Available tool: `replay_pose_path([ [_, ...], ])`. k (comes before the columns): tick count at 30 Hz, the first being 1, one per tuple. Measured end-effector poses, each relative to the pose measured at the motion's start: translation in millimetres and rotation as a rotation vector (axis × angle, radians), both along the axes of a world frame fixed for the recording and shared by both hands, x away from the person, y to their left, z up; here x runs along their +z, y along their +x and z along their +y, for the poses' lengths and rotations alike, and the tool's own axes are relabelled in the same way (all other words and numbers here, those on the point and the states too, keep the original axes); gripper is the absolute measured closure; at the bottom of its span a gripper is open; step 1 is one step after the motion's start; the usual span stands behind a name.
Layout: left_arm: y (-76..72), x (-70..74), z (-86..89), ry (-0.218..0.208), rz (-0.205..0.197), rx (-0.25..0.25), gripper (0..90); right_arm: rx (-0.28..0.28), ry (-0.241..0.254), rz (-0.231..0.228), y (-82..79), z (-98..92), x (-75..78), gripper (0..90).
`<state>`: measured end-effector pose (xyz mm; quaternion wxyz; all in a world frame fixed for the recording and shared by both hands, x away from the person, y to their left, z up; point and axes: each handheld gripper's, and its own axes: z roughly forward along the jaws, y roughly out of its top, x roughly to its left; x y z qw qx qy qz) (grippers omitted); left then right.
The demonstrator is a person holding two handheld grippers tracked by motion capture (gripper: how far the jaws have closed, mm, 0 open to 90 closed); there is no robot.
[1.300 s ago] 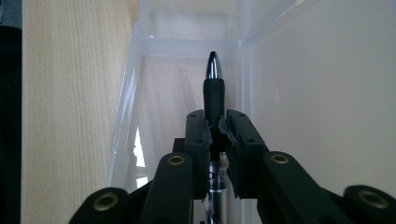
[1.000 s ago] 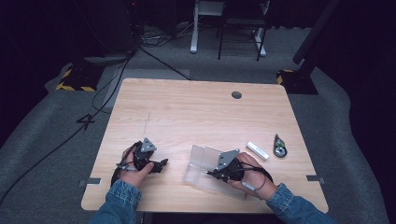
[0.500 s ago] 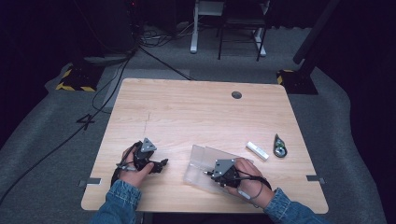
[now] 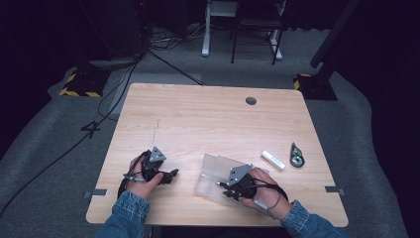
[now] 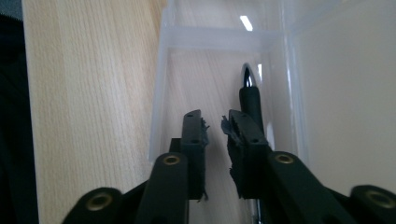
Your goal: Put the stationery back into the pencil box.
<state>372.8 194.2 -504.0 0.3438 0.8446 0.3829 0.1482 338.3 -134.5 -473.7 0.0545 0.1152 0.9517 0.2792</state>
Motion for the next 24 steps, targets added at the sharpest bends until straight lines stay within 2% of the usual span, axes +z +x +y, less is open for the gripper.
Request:
replay_pose_path([
  [1, 0.0, 0.0, 0.0, 0.0, 0.0, 0.0, 18.5, 0.0, -0.009, 0.012, 1.2, -0.2, -1.9, 72.0],
  [3, 0.1, 0.0, 0.1, 0.0, 0.0, -0.001, 18.5, -0.012, 0.011, 0.033, 3.1, -1.1, -3.9, 65.6],
  [7, 0.1, 0.0, 0.1, 0.0, 0.0, -0.001, 18.5, -0.012, 0.014, 0.02, 4.1, -1.0, -4.6, 58.5],
  [13, -0.1, 0.0, 0.0, -0.001, 0.002, -0.001, 18.5, 0.001, 0.007, 0.019, 3.3, -0.7, -4.0, 57.2],
  [15, -0.1, 0.0, 0.0, -0.001, 0.002, -0.002, 18.5, -0.002, 0.021, 0.033, 3.1, -1.5, -2.2, 58.4],
  [19, 0.0, 0.0, 0.0, -0.001, 0.002, -0.001, 18.5, -0.015, 0.054, 0.053, 3.6, -4.8, 7.3, 59.1],
  [24, 0.0, -0.1, -0.2, -0.003, 0.002, -0.002, 18.4, -0.04, 0.092, 0.037, 6.5, -13.0, 26.6, 57.9],
])
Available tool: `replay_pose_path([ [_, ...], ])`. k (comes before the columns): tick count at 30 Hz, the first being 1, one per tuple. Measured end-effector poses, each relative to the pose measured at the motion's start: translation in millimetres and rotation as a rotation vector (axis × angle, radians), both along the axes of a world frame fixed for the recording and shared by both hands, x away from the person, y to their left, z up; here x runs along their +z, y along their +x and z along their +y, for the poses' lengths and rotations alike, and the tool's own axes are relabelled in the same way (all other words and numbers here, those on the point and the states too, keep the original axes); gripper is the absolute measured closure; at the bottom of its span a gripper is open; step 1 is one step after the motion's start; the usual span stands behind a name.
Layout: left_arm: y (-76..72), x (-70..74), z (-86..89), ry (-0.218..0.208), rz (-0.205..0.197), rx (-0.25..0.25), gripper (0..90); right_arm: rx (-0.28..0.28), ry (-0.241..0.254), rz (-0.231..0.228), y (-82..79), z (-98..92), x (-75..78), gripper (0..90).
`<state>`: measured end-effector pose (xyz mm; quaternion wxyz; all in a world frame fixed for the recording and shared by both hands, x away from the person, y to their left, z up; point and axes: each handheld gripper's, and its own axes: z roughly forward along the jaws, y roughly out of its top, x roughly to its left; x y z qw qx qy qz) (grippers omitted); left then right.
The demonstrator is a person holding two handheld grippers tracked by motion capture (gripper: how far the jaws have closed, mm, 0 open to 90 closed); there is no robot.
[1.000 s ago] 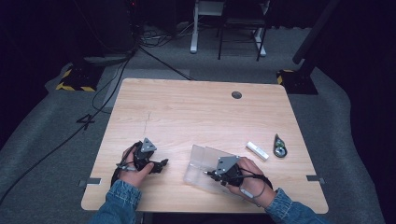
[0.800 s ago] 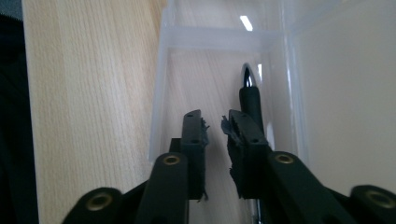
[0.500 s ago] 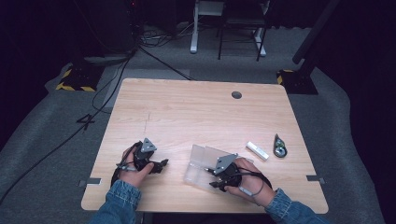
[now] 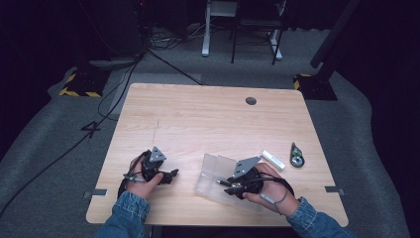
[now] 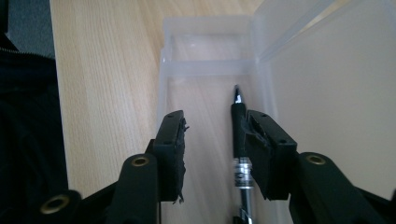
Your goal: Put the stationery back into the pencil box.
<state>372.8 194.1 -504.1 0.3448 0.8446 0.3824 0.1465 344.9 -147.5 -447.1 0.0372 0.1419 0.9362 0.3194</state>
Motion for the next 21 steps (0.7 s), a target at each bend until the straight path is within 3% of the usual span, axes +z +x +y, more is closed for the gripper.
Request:
replay_pose_path([
  [10, 0.4, 0.4, 0.0, 0.01, -0.002, -0.007, 17.5, -0.117, 0.071, -0.031, 13.7, -31.1, 38.6, 52.7],
  [21, 1.0, -0.2, -2.0, 0.0, 0.01, -0.004, 15.4, -0.257, 0.121, -0.061, 29.9, -70.5, 55.5, 49.1],
])
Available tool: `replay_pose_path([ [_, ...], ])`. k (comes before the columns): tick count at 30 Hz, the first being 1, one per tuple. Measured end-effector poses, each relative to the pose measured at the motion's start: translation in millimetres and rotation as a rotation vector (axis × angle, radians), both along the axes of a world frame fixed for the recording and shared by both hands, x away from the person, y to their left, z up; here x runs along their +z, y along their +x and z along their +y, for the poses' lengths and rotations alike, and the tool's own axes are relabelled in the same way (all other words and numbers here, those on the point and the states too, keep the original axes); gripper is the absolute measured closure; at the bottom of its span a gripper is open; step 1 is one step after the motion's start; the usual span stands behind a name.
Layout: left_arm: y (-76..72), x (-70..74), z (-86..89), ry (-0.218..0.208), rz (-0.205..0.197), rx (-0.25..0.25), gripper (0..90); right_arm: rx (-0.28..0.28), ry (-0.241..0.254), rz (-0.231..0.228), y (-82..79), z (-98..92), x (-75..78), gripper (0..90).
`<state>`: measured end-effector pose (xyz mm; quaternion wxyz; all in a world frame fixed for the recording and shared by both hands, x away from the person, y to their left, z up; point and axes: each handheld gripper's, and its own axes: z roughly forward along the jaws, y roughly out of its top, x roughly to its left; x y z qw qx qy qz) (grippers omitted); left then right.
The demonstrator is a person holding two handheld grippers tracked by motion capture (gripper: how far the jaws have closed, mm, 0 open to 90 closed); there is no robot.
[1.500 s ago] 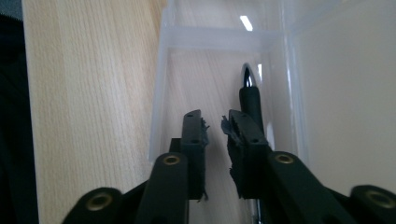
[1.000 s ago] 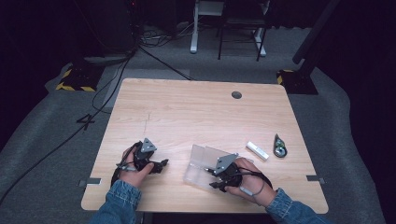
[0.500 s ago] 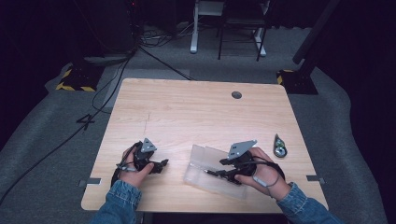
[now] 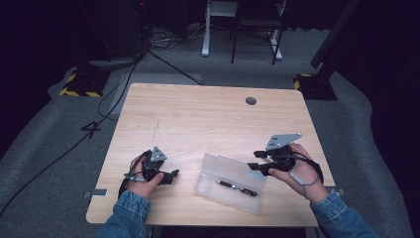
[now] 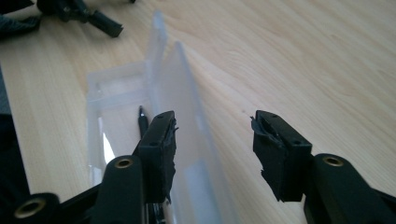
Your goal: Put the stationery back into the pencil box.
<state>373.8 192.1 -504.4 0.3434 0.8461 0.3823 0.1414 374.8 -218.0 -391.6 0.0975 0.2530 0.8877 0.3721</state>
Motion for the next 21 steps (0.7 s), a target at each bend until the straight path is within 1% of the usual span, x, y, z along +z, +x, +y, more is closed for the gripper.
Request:
replay_pose_path([
  [2, 0.3, 0.1, 0.0, 0.002, -0.001, -0.001, 15.1, -0.041, 0.02, -0.005, 3.8, -12.1, 3.7, 47.6],
  [3, 0.6, 0.4, 0.3, 0.01, -0.006, -0.003, 15.1, -0.056, 0.024, -0.006, 4.9, -15.7, 4.6, 47.4],
  [4, 0.6, 0.1, -0.1, 0.004, -0.002, -0.001, 15.0, -0.072, 0.026, -0.011, 6.7, -20.9, 5.6, 47.0],
  [10, 0.7, 0.0, -0.5, 0.002, -0.002, 0.001, 14.8, -0.181, 0.017, -0.012, 18.6, -50.4, 6.1, 44.1],
  [13, 0.7, -0.2, -0.6, 0.003, -0.004, 0.001, 14.8, -0.243, 0.003, -0.004, 26.0, -65.8, 3.9, 42.9],
  [14, 0.7, -0.2, -0.6, 0.003, -0.004, 0.0, 14.8, -0.27, -0.004, -0.003, 29.1, -72.2, 2.8, 42.3],
  [16, 0.6, -0.2, -0.7, 0.003, -0.003, 0.0, 14.8, -0.306, -0.023, 0.001, 33.9, -80.9, 0.7, 41.6],
  [20, 0.8, 0.0, -0.5, 0.004, -0.002, -0.002, 14.8, -0.382, -0.052, 0.027, 45.5, -98.5, -6.3, 38.3],
  [21, 0.8, 0.0, -0.5, 0.004, -0.002, -0.002, 14.8, -0.411, -0.068, 0.034, 49.7, -104.5, -9.4, 37.6],
])
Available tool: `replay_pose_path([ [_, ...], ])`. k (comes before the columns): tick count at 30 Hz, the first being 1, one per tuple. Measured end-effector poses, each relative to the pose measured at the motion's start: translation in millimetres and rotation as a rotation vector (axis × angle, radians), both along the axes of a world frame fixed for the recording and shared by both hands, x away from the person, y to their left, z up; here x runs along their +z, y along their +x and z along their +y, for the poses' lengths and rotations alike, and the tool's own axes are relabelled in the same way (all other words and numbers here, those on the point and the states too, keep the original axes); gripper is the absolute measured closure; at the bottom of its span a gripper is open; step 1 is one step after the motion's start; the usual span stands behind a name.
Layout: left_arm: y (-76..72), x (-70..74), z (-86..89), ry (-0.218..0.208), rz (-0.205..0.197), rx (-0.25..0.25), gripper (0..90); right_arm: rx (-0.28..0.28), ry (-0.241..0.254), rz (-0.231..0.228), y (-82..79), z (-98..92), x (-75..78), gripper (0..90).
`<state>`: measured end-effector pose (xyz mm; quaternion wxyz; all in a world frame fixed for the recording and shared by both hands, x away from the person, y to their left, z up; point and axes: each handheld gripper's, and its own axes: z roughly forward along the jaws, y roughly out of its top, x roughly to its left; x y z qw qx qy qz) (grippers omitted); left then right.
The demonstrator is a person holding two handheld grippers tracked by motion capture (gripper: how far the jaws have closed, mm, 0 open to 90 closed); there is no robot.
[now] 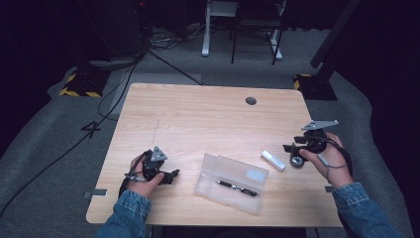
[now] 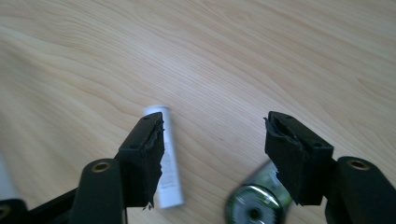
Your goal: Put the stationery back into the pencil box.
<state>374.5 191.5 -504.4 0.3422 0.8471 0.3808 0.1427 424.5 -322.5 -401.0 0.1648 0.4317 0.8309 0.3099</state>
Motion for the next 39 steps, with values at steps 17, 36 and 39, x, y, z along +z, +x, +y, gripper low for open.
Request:
replay_pose_path([
  [17, 0.0, 0.0, -0.1, 0.0, 0.0, 0.0, 14.8, -0.214, -0.043, 0.131, 37.5, -49.1, -40.6, 34.0],
  [36, 0.0, 0.0, -0.1, 0.0, 0.0, -0.001, 14.8, -0.323, -0.022, 0.256, 44.7, -32.1, -72.9, 27.6],
  [39, -0.1, 0.0, -0.1, 0.0, -0.001, -0.001, 14.8, -0.334, -0.04, 0.248, 43.5, -28.8, -73.4, 27.6],
])
